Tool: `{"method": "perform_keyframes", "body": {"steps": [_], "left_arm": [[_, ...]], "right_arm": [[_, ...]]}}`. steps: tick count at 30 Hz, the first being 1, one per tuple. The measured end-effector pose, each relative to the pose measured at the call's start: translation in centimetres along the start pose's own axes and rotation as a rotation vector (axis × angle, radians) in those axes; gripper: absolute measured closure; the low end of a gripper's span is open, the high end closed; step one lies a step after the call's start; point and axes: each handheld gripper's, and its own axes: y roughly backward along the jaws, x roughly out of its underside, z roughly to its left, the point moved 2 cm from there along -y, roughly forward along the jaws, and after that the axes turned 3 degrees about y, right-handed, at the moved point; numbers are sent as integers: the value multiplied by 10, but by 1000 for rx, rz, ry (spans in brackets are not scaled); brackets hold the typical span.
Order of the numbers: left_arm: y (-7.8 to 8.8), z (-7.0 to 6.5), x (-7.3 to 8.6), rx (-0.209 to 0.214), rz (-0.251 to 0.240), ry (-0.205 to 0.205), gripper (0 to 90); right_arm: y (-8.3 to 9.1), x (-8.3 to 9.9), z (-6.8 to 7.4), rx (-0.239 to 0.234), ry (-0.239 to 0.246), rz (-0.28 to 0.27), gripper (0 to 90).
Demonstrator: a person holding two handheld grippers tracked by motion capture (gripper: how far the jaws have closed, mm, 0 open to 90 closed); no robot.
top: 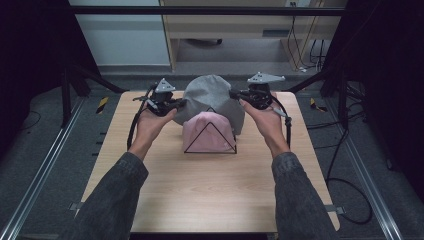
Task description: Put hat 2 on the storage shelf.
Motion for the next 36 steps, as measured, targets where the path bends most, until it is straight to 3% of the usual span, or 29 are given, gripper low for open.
{"method": "perform_keyframes", "body": {"steps": [36], "left_arm": [[-13,-2,42,-4,87,18,884]], "right_arm": [[-12,41,2,-31,-53,79,884]]}}
